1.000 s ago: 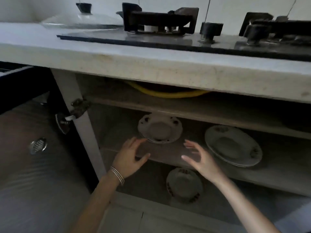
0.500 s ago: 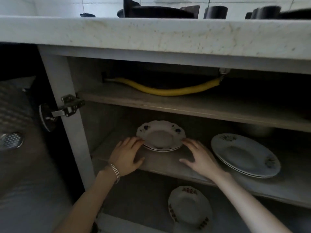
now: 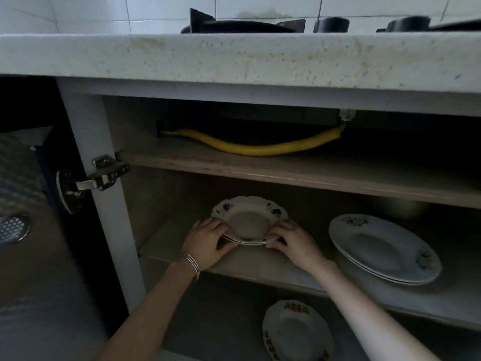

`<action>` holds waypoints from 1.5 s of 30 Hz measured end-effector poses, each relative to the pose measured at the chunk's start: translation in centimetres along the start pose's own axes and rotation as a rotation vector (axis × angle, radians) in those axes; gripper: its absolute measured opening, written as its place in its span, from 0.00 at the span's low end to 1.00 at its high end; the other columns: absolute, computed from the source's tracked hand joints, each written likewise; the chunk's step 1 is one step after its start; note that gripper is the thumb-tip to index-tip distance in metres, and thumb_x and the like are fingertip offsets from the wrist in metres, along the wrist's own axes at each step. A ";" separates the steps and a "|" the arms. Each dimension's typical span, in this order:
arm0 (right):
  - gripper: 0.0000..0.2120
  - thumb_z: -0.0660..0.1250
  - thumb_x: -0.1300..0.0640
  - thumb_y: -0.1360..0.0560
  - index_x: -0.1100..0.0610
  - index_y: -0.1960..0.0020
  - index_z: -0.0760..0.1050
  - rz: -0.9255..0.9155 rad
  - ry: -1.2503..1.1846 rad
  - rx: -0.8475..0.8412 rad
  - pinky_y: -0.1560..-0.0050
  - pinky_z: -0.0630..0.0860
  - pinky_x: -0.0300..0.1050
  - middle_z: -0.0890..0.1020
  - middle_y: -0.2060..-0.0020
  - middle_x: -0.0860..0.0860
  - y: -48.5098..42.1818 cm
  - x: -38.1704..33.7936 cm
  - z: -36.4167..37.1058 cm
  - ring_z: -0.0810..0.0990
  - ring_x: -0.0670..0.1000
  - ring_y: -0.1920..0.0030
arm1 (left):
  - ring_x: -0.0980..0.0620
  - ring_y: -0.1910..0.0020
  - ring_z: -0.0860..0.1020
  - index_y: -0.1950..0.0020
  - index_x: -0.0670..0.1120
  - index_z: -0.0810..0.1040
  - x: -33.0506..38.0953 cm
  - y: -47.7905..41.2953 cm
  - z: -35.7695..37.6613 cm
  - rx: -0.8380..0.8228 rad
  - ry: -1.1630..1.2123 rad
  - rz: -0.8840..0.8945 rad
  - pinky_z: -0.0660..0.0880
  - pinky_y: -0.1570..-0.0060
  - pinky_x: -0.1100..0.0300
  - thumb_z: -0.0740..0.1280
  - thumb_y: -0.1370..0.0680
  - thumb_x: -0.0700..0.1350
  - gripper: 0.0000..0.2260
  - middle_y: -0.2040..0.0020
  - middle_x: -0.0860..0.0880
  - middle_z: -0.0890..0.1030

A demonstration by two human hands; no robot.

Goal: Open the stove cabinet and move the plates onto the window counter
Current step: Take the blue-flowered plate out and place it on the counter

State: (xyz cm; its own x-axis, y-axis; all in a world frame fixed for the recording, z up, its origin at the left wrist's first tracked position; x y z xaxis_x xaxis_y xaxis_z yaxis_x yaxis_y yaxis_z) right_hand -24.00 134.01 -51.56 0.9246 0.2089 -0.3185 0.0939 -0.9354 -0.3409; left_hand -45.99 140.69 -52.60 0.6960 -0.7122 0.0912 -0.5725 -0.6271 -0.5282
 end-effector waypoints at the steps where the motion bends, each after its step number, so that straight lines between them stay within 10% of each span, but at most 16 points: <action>1: 0.12 0.66 0.50 0.26 0.51 0.44 0.77 -0.006 0.003 0.009 0.39 0.69 0.44 0.75 0.41 0.49 0.3 0.0 0.1 0.69 0.49 0.37 | 0.49 0.56 0.79 0.55 0.50 0.79 0.2 0.2 -0.1 0.019 0.006 0.001 0.69 0.58 0.60 0.60 0.29 0.60 0.17 0.55 0.51 0.81; 12: 0.11 0.65 0.49 0.26 0.49 0.45 0.77 -0.118 0.062 0.044 0.51 0.75 0.46 0.75 0.45 0.45 7.5 -1.4 -1.3 0.69 0.44 0.40 | 0.51 0.55 0.76 0.54 0.49 0.80 3.8 6.1 -2.5 0.116 -0.010 0.149 0.69 0.58 0.60 0.59 0.27 0.62 0.19 0.54 0.50 0.80; 16: 0.21 0.65 0.39 0.31 0.48 0.43 0.78 -0.095 -0.161 -0.013 0.39 0.67 0.40 0.76 0.44 0.43 8.8 -1.5 -1.9 0.69 0.43 0.38 | 0.53 0.49 0.74 0.50 0.50 0.81 4.0 7.1 -3.0 0.081 0.123 0.158 0.72 0.52 0.59 0.56 0.26 0.66 0.23 0.50 0.52 0.80; 20: 0.28 0.67 0.39 0.30 0.49 0.34 0.68 0.108 -0.470 0.077 0.30 0.58 0.42 0.68 0.33 0.46 8.1 -1.3 -3.2 0.61 0.43 0.30 | 0.56 0.37 0.65 0.37 0.51 0.74 2.7 5.9 -3.1 -0.021 0.564 -0.169 0.62 0.42 0.73 0.57 0.30 0.70 0.31 0.37 0.52 0.72; 22: 0.38 0.67 0.36 0.33 0.50 0.29 0.62 0.271 -0.525 0.066 0.28 0.59 0.49 0.63 0.28 0.49 6.9 -1.0 -3.1 0.60 0.48 0.28 | 0.51 0.34 0.64 0.31 0.50 0.67 2.3 4.8 -2.9 -0.063 0.668 -0.385 0.67 0.41 0.65 0.66 0.31 0.63 0.32 0.32 0.50 0.67; 25: 0.47 0.71 0.39 0.37 0.53 0.25 0.55 0.481 -0.639 0.038 0.32 0.66 0.50 0.65 0.28 0.54 5.1 -0.9 -2.5 0.66 0.53 0.31 | 0.46 0.38 0.70 0.26 0.48 0.56 2.7 3.4 -2.6 -0.150 0.931 -0.652 0.76 0.68 0.68 0.71 0.29 0.44 0.36 0.31 0.46 0.66; 32: 0.42 0.74 0.61 0.32 0.57 0.26 0.54 0.675 -0.893 0.072 0.35 0.70 0.53 0.72 0.34 0.56 3.7 -0.9 -0.4 0.72 0.56 0.36 | 0.46 0.43 0.74 0.27 0.47 0.58 2.4 3.0 -0.4 -0.093 1.167 -0.798 0.77 0.54 0.56 0.73 0.32 0.40 0.37 0.35 0.44 0.73; 37: 0.22 0.70 0.69 0.31 0.61 0.39 0.72 0.742 -1.108 0.062 0.54 0.76 0.44 0.81 0.48 0.56 4.1 -0.8 -0.1 0.79 0.52 0.50 | 0.45 0.44 0.76 0.28 0.47 0.63 2.7 3.4 0.2 -0.037 1.376 -0.831 0.78 0.55 0.54 0.71 0.31 0.36 0.33 0.39 0.44 0.76; 45: 0.24 0.66 0.72 0.31 0.54 0.40 0.71 0.708 -1.127 0.188 0.46 0.76 0.59 0.80 0.48 0.55 6.3 -3.1 -1.2 0.79 0.56 0.47 | 0.47 0.46 0.76 0.33 0.52 0.66 5.7 5.1 -1.4 0.155 1.595 -0.832 0.77 0.54 0.51 0.69 0.32 0.31 0.31 0.43 0.48 0.77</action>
State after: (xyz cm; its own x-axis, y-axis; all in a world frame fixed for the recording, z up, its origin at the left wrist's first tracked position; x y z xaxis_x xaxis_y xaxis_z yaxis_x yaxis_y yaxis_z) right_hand -25.82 127.10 -51.68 -0.0616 -0.0952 -0.9935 -0.4105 -0.9050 0.1122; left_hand -45.52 132.99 -53.53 -0.3461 0.0950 0.9334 -0.2220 -0.9749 0.0170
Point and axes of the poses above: each hand's wrist, its own y-axis away from the middle knuckle, its own z-axis out of the palm, x = y × z, the point moved 2 cm from there along -y, towards the middle knuckle
